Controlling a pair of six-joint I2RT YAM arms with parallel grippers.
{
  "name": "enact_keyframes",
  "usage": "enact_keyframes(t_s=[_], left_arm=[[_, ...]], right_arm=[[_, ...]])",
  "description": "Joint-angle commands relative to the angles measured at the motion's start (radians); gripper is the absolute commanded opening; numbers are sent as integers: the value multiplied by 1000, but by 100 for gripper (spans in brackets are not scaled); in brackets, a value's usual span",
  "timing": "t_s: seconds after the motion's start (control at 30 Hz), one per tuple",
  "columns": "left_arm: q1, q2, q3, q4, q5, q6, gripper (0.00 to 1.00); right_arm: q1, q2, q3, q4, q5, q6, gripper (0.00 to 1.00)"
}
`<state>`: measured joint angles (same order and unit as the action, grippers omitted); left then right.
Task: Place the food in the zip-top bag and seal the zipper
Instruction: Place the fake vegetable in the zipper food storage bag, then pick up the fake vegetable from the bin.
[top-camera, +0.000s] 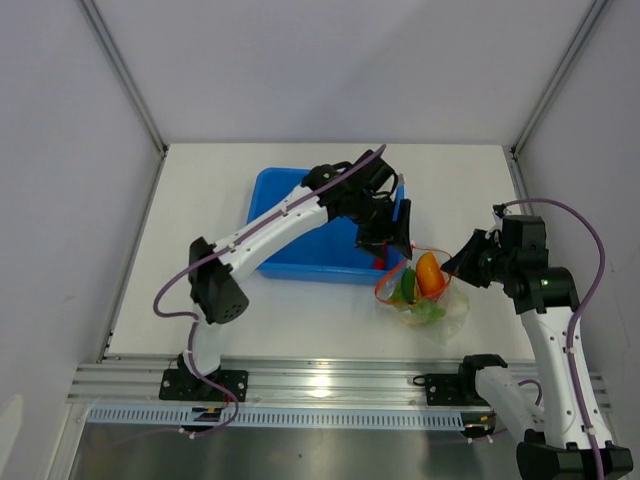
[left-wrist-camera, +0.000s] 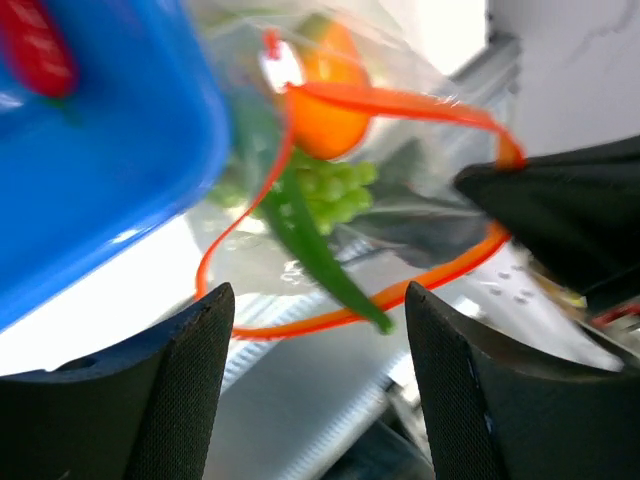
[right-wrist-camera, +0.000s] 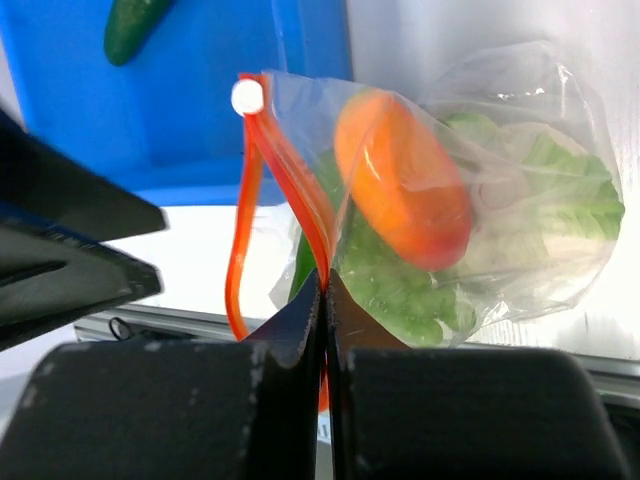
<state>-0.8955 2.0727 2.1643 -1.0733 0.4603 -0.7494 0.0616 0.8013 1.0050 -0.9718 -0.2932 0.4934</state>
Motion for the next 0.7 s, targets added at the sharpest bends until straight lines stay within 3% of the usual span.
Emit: enact_keyframes(t_s=[0.0, 0.17, 0.3, 0.53, 0.67], left_arm=[[24, -163, -84, -11, -210, 148, 70], [104, -272, -239, 21, -385, 251, 78], [183, -281, -261, 24, -491, 326, 81], [317, -172, -193, 1, -561, 459, 87], [362, -125, -225, 90, -594, 652, 90]], right_arm=[[3, 30, 112, -25, -26, 36, 0], [3, 61, 110, -21, -47, 46, 0], [3, 72, 78, -16, -60, 62, 0], [3, 118, 95, -39, -50, 53, 0], [3, 134, 101, -57, -41, 57, 0]])
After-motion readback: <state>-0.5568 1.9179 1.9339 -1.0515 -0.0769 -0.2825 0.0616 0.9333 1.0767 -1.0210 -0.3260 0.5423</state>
